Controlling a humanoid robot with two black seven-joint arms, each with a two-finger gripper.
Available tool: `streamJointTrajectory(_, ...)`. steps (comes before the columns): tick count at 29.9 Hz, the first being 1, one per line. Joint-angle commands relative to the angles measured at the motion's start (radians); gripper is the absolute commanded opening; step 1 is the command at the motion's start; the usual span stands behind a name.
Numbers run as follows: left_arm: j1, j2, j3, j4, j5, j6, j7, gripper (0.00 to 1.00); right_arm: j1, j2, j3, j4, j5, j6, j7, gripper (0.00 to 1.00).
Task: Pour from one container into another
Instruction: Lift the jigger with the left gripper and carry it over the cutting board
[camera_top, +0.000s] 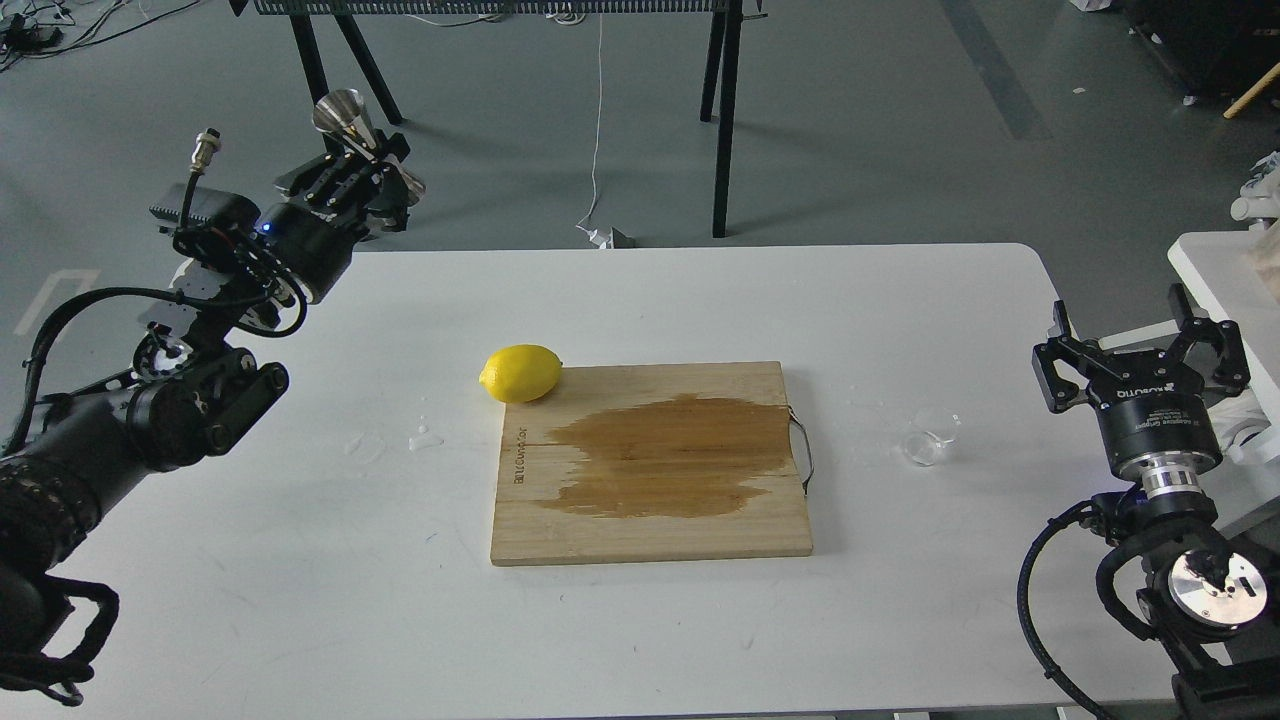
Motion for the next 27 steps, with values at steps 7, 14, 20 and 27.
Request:
streamJointTrajectory(7,-0.042,-0.281,0.09,-0.01,0.005,-0.001,0.0,0.14,0.006,0.0,0.002,0.001,0.0,0.0,0.0,0.98)
streamJointTrajectory(14,0.016,-0.334,0.145,-0.03,0.004,0.0,0.0,0.17,0.005,-0.002,0.001,0.0,0.0,0.0,0.0,0.98)
streamJointTrajectory(20,0.096,-0.334,0.202,-0.03,0.005,0.0,0.0,0.17,0.003,0.0,-0.002,0.001,0.0,0.0,0.0,0.98)
streamJointTrajectory(27,0.164,-0.334,0.216,-0.042,0.005,0.0,0.0,0.17,0.005,0.0,-0.002,0.0,-0.001,0.0,0.0,0.98)
